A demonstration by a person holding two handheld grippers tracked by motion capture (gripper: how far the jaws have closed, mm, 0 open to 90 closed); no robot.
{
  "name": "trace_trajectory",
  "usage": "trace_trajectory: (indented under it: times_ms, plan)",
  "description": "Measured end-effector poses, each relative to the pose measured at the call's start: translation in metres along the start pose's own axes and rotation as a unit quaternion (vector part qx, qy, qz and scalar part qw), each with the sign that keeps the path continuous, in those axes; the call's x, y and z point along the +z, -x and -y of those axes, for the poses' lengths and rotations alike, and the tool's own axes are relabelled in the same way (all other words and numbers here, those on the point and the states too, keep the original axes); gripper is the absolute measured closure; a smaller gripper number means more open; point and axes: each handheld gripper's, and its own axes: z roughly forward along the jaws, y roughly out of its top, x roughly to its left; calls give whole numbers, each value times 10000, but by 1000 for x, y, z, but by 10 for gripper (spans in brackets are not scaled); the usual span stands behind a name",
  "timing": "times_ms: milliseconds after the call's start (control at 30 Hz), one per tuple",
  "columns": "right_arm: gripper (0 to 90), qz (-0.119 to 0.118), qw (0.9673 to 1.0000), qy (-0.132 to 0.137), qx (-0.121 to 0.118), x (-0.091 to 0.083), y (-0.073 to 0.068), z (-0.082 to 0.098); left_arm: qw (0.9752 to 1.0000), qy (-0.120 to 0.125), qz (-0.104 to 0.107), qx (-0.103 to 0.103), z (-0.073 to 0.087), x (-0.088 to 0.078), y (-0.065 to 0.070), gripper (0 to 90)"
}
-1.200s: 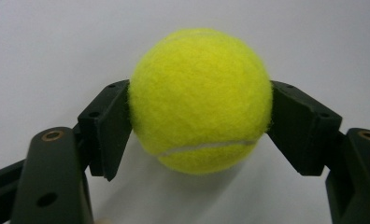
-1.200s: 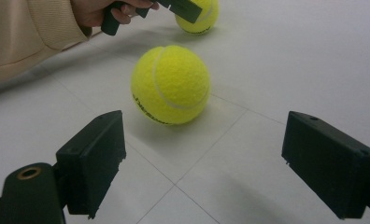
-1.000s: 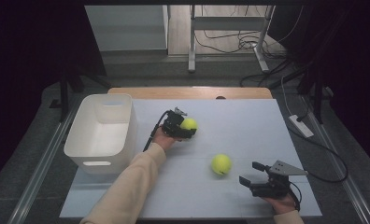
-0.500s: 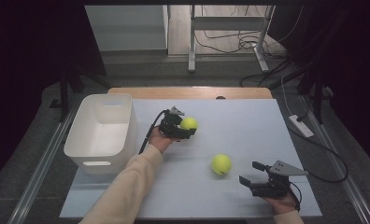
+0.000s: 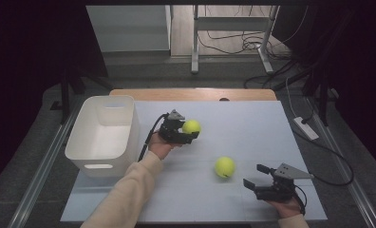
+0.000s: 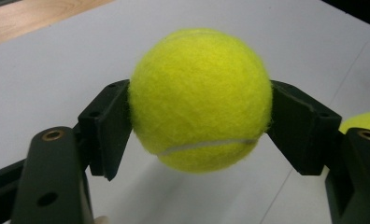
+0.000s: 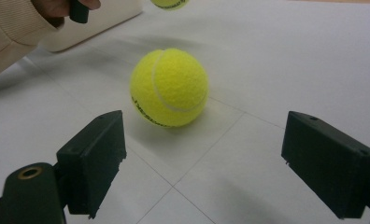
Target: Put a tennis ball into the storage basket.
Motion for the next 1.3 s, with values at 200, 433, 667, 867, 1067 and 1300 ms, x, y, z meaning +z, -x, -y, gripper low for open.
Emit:
trace_trajectory:
  times_ms: [200,433,667,867,1067,1300]
  plan:
    - [137,12,10000,-34,-8,1,-1,0,9999,149,42,16,2,-9,4,275]
    - [137,16,10000,-31,-10,1,-1,0,9995,310,116,-18,2,-20,7,275]
    - [136,21,10000,-33,-14,1,-1,0,9990,421,113,61,1,-29,10,275]
    - [137,21,10000,-31,-24,1,-1,0,9987,478,134,91,0,-36,13,274]
    - [137,25,10000,-31,-18,1,-1,0,9981,567,190,146,-2,-44,17,274]
    - [137,23,10000,-20,-22,1,-2,0,9972,685,230,212,-4,-53,23,274]
